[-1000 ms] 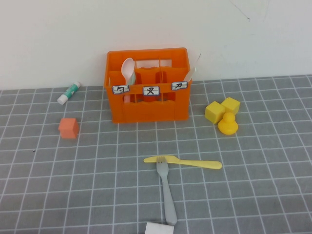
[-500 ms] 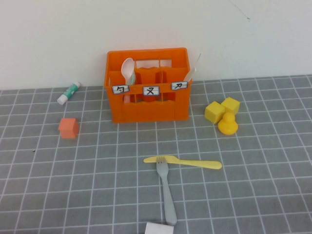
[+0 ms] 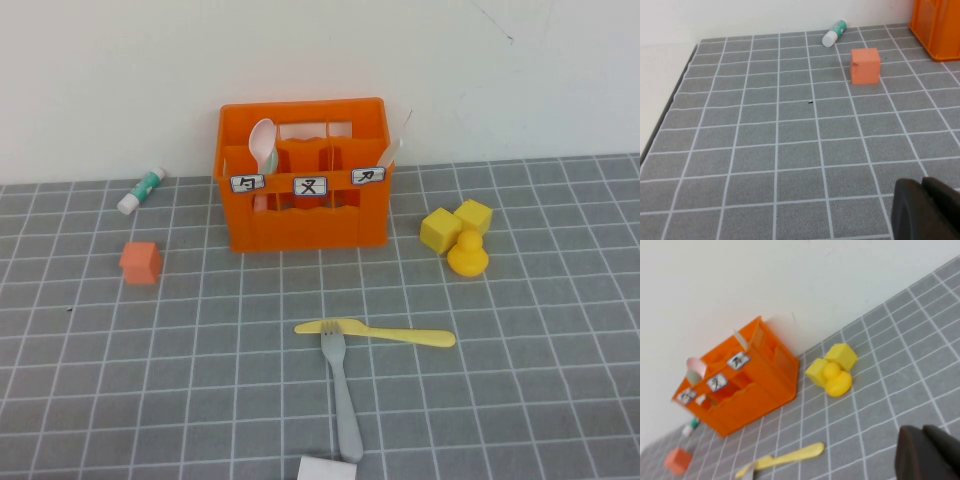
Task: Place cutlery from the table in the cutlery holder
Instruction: Pick up the fork
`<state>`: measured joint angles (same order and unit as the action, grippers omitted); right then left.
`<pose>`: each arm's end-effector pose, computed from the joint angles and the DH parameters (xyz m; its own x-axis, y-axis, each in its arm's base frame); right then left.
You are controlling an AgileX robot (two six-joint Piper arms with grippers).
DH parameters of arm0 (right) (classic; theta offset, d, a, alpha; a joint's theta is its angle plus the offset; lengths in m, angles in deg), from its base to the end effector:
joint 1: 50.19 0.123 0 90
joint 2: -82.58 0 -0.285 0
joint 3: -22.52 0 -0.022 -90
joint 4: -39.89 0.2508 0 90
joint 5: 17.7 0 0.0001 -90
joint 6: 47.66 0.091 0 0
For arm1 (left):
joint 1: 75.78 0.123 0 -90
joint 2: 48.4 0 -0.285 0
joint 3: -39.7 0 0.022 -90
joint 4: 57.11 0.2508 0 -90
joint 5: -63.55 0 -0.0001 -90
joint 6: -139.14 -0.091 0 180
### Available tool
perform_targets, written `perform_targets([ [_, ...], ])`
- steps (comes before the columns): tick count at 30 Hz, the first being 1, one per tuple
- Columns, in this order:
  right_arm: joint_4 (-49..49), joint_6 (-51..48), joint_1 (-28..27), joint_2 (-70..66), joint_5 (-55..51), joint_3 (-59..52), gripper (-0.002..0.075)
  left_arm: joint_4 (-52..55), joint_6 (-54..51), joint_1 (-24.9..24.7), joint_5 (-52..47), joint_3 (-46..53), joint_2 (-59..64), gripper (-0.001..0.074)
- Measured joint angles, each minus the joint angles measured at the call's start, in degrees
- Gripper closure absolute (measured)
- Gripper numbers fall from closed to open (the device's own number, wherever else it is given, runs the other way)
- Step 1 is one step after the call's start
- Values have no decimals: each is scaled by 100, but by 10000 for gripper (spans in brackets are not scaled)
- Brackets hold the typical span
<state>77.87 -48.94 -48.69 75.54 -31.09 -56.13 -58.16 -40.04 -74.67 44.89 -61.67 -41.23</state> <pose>0.0547 0.0145 0.1887 -0.1874 0.5762 -0.7955 -0.0711 0.7998 0.5960 0.0538 0.0005 0.1761 -0.2490 -0.0365 -0.9678 -0.0216 0.9993 -0.0321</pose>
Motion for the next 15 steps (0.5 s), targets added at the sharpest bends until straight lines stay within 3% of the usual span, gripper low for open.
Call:
perform_targets([
  [7, -77, -1251, 0, -145, -1128, 1140, 729, 0, 0, 0, 0, 0, 0, 735],
  [15, -358, -1523, 0, -1672, -2689, 2651, 729, 0, 0, 0, 0, 0, 0, 735],
])
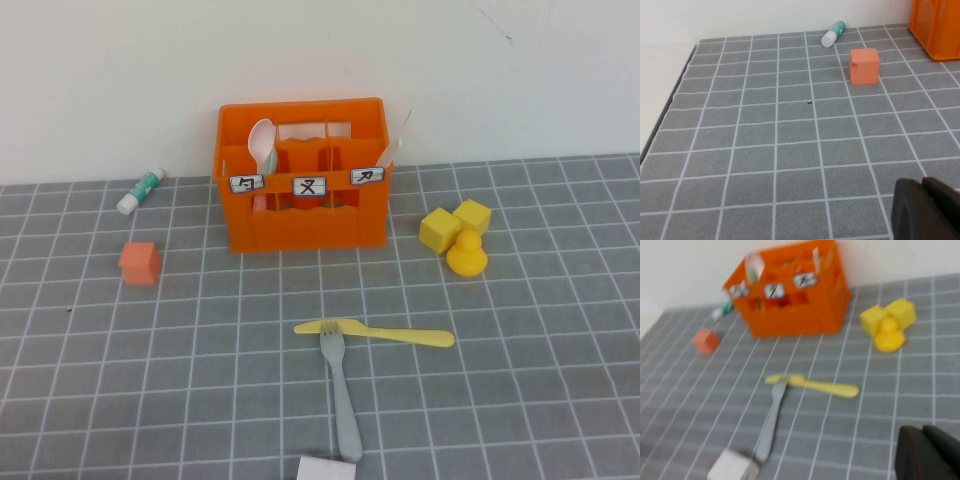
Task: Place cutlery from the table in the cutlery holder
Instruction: Pick up the fork
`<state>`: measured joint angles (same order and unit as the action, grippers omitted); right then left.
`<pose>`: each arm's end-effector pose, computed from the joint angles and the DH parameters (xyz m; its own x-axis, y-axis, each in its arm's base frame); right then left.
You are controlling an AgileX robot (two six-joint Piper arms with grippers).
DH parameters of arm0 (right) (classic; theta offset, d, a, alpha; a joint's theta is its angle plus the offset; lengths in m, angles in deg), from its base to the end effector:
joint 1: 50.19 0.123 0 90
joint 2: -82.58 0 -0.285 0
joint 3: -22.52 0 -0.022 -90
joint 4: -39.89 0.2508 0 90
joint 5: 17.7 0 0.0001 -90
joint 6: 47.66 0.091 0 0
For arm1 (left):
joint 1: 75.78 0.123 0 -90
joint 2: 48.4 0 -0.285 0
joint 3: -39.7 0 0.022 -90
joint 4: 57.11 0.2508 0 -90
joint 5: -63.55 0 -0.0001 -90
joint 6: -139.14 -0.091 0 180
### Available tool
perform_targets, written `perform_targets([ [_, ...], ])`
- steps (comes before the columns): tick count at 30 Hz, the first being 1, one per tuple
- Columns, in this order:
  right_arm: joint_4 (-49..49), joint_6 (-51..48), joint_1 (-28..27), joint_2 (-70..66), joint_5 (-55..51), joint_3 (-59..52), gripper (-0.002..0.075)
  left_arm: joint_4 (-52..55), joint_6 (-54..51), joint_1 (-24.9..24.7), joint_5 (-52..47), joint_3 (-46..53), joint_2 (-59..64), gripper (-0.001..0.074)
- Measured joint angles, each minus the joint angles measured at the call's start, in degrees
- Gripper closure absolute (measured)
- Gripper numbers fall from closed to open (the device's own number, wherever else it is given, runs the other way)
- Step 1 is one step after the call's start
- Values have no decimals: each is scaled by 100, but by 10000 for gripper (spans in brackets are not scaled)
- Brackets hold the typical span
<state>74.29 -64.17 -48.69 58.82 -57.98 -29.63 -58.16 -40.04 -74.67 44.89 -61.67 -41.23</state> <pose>0.0553 0.0347 0.2900 -0.4197 0.1678 -0.8920 -0.2903 0.9063 0.3071 0.0538 0.0005 0.1761 -0.2490 -0.0365 -0.9678 -0.0216 0.9993 -0.0321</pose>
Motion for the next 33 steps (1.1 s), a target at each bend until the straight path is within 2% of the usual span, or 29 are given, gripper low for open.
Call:
perform_targets([
  [4, -56, -349, 0, -943, -617, 706, 729, 0, 0, 0, 0, 0, 0, 735],
  [13, -434, -621, 0, -2721, -1643, 1484, 729, -9, 0, 0, 0, 0, 0, 736],
  [18, -674, -657, 0, -3329, -2027, 1776, 729, -9, 0, 0, 0, 0, 0, 736],
  [24, -1507, -362, 44, -3663, -2291, 1968, 729, -9, 0, 0, 0, 0, 0, 736],
  [28, -2051, -20, 390, -3756, -2472, 1990, 729, -9, 0, 0, 0, 0, 0, 736],
  [33, -2329, 429, 1247, -3991, -2495, 2004, 729, -9, -10, 0, 0, 0, 0, 736],
])
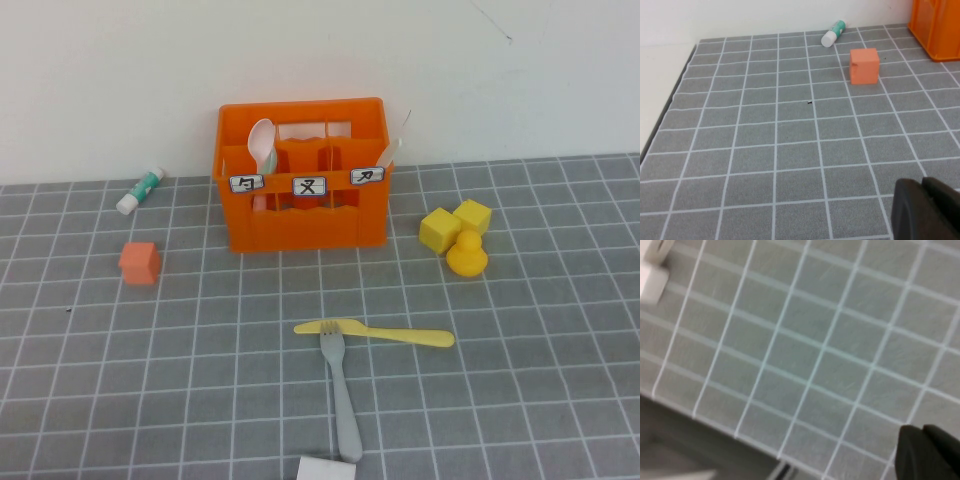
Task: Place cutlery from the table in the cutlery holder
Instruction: Pick up the fork
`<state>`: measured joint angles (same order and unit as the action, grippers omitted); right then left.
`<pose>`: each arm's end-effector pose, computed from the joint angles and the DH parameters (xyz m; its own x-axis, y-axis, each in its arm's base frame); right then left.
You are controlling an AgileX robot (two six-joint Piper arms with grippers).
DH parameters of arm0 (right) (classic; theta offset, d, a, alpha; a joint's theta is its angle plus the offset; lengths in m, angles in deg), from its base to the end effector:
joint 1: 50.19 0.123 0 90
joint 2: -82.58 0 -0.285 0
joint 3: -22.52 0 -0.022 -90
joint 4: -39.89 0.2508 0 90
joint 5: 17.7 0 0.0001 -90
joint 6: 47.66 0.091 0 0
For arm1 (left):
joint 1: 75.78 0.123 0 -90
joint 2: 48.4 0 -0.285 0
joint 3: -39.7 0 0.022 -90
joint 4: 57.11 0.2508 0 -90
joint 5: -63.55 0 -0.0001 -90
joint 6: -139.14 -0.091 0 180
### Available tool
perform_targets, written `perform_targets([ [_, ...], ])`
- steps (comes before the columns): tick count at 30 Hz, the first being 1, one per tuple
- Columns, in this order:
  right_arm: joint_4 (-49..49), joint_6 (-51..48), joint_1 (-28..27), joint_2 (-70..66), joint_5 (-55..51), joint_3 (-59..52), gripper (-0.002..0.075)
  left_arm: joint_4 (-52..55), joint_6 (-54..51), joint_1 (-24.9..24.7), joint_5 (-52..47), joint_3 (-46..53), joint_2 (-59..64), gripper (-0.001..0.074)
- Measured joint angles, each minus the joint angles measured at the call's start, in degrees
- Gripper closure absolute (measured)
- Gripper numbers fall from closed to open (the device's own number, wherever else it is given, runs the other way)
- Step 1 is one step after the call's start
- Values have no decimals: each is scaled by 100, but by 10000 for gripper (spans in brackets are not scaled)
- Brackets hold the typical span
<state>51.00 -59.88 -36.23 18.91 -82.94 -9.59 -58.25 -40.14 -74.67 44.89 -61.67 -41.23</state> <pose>0.1466 0.0529 0.2905 -0.8691 -0.3488 -0.3508 -0.4112 0.9036 0.1202 0.0538 0.0005 0.1761 -0.2491 -0.0362 -0.9678 -0.0210 0.9993 -0.0320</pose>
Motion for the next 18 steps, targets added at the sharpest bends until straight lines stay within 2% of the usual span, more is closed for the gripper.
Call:
perform_targets([
  [9, -1489, 1259, 2114, -1316, 10, 424, 729, 0, -12, 0, 0, 0, 0, 736],
  [12, -1896, 1549, 2527, -1993, 19, 983, 729, 0, -12, 0, 0, 0, 0, 736],
  [18, -2252, 1642, 2833, -3382, 4, 2417, 729, 0, -12, 0, 0, 0, 0, 736],
])
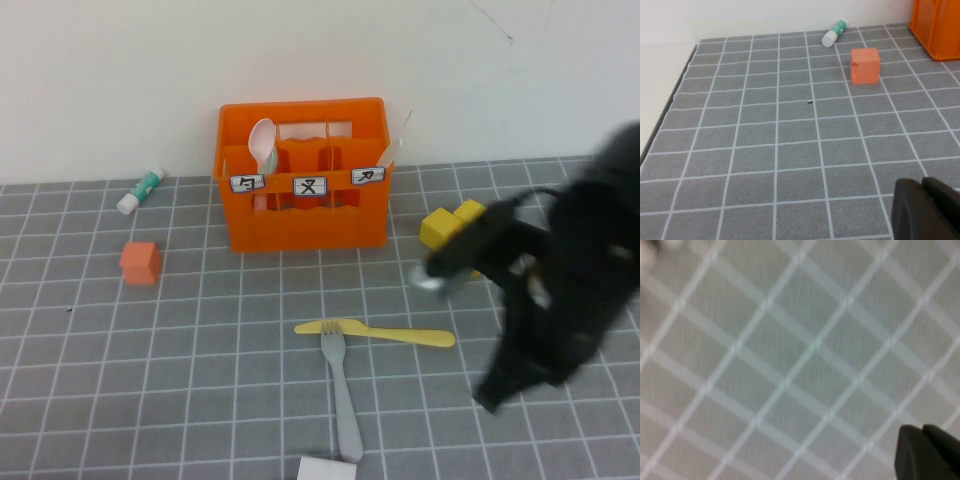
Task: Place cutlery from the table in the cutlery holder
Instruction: Pick up the fork
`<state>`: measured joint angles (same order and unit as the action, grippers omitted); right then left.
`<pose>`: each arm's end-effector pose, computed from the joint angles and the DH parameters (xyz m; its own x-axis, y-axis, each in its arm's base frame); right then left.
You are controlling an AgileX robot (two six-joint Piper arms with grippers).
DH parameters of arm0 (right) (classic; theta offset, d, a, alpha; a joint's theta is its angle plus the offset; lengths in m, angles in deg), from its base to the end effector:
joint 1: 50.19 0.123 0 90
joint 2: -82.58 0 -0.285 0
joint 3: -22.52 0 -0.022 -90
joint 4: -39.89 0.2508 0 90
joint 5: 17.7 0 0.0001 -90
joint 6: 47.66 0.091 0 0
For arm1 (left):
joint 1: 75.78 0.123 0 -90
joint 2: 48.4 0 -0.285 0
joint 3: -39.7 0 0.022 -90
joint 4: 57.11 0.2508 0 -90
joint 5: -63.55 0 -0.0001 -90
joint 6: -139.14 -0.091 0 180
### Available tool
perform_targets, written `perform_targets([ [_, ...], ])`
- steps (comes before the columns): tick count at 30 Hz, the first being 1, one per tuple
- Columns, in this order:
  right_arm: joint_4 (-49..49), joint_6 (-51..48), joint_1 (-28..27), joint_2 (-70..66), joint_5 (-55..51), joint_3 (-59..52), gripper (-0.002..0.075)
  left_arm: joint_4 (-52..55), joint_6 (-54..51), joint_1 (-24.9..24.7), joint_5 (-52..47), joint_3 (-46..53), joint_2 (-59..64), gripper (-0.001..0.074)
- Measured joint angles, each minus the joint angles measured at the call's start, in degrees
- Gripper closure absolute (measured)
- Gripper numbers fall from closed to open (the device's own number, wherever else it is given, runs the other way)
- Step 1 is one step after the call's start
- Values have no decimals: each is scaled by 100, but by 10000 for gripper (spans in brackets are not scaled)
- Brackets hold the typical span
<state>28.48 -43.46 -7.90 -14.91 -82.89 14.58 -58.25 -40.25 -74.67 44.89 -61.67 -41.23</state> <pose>0.2329 0.1897 0.2718 -0.7217 -0.6714 -0.1685 -0.6474 0.7409 -0.1788 0.0538 0.0005 0.1761 -0.2491 -0.0343 -0.9679 -0.0206 0.9993 -0.0301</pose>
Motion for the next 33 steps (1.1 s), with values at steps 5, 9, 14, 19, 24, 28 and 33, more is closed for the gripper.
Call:
perform_targets([
  [5, -269, 17, 224, -1148, -293, 1272, 729, 0, 0, 0, 0, 0, 0, 736],
  [9, -327, 138, 428, -1941, -281, 2086, 729, 0, 0, 0, 0, 0, 0, 736],
  [14, 53, 574, 464, -2717, 169, 2774, 729, -4, 0, 0, 0, 0, 0, 736],
  [19, 633, 1252, 260, -3214, 385, 3243, 704, -4, 0, 0, 0, 0, 0, 736],
  [24, 769, 1355, 198, -3451, 606, 3306, 513, -4, 0, 0, 0, 0, 0, 736],
  [28, 858, 1320, 198, -3563, 683, 3306, 354, -4, 0, 0, 0, 0, 0, 736],
  [33, 909, 1284, 198, -3740, 748, 3306, 298, -4, 0, 0, 0, 0, 0, 736],
])
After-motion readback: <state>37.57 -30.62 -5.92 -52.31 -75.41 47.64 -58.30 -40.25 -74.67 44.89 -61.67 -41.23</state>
